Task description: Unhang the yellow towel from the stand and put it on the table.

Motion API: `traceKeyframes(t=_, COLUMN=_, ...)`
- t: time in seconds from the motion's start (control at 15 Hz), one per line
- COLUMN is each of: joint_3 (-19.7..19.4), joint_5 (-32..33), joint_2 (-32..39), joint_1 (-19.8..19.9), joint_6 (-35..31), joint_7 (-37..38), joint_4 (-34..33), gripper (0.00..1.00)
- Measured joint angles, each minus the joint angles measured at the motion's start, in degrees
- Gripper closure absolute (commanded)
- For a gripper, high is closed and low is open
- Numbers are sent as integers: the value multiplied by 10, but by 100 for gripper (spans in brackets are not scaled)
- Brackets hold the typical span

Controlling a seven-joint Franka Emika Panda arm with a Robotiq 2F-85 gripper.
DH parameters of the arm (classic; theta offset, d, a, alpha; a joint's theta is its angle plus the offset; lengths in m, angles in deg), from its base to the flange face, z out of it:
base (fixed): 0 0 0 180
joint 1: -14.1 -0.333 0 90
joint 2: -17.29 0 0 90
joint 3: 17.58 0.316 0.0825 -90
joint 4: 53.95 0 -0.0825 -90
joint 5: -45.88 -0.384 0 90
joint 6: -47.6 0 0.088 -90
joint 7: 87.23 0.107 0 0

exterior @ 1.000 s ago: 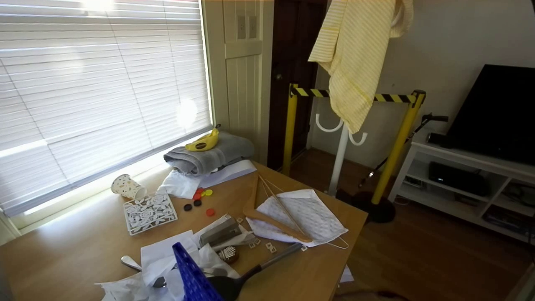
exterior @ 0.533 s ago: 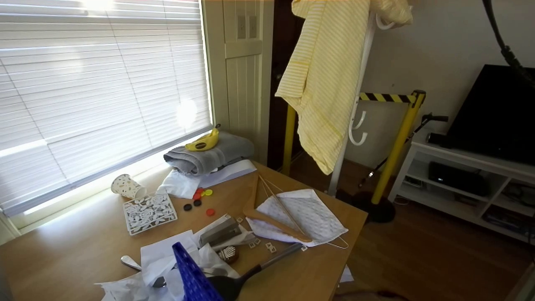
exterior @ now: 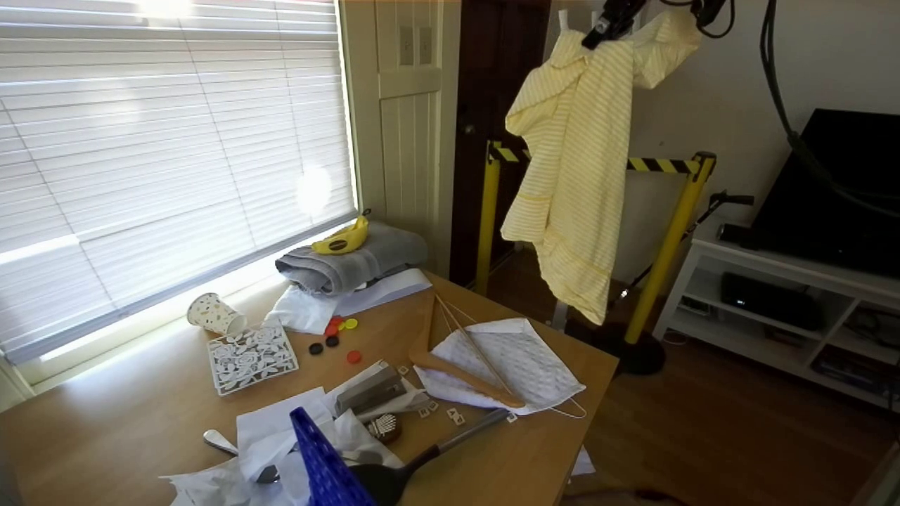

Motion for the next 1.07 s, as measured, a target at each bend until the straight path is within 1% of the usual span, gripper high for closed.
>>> traceKeyframes(t=0.13, joint_3=-2, joint_5=65, joint_2=8, joint_1=-4, joint_6=5, joint_7=13, joint_4=-4, gripper=98)
traceKeyframes(t=0.27, joint_3=-4, joint_5=132, joint_2=21, joint_1=-11, joint_6=-4, joint_7=18, joint_4=-9, gripper=98)
traceKeyframes(t=0.53, joint_3=-7, joint_5=257, joint_2=54, joint_1=-34, joint_6=-85, joint_7=18, joint_4=-9, gripper=98)
traceKeyframes(t=0.6, joint_3=-7, joint_5=266, joint_2=60, joint_1=-37, joint_6=-93, joint_7=21, joint_4=-9, gripper=94)
traceKeyframes(t=1.0, joint_3=-6, joint_5=261, joint_2=63, joint_1=-34, joint_6=-86, joint_7=32, joint_4=-25, gripper=94)
traceKeyframes(t=1.07, joint_3=-6, joint_5=260, joint_2=63, joint_1=-34, joint_6=-86, joint_7=32, joint_4=-25, gripper=98)
